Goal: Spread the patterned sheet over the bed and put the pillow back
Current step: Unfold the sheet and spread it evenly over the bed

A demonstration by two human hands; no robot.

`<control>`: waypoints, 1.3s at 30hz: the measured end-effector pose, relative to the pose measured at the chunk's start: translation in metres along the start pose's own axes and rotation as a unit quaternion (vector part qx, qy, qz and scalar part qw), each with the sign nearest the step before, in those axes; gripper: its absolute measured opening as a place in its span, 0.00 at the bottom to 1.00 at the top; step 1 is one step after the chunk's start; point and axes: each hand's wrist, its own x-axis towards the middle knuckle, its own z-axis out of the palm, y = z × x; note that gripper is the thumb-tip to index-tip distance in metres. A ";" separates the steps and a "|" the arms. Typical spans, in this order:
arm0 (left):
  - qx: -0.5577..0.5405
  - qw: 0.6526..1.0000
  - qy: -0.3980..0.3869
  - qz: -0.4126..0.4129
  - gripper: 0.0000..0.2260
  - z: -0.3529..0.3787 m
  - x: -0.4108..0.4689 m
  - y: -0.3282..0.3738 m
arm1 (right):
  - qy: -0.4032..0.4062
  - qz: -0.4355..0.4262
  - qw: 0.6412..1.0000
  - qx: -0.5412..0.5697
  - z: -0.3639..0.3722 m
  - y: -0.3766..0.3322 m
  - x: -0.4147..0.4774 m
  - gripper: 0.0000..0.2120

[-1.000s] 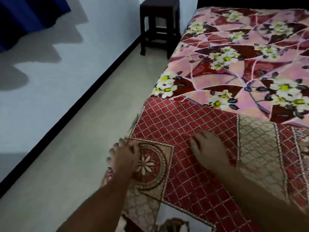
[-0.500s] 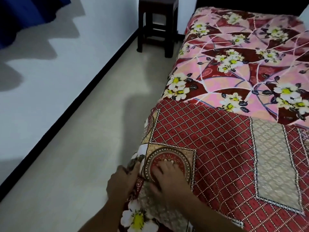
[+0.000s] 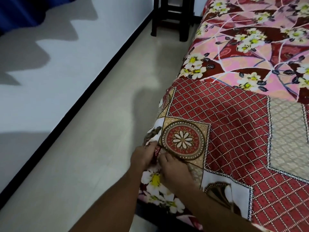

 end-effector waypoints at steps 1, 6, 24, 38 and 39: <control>-0.039 0.999 -0.009 -0.007 0.32 0.000 -0.004 -0.002 | 0.032 0.000 0.999 0.026 -0.003 -0.003 -0.002 0.12; -0.262 0.942 -0.191 -0.091 0.17 -0.011 -0.030 -0.005 | 0.084 -0.055 0.983 0.154 -0.012 -0.013 -0.011 0.08; -0.375 0.885 -0.204 -0.186 0.18 -0.049 -0.051 -0.016 | 0.074 -0.159 0.976 0.126 -0.005 -0.016 -0.024 0.06; -0.115 0.945 0.286 -0.107 0.27 -0.014 -0.011 -0.078 | -0.061 -0.167 0.984 -0.025 0.023 -0.002 -0.036 0.32; -0.047 0.944 0.321 -0.060 0.25 -0.015 -0.014 -0.076 | -0.070 -0.173 0.982 -0.011 0.024 0.001 -0.038 0.30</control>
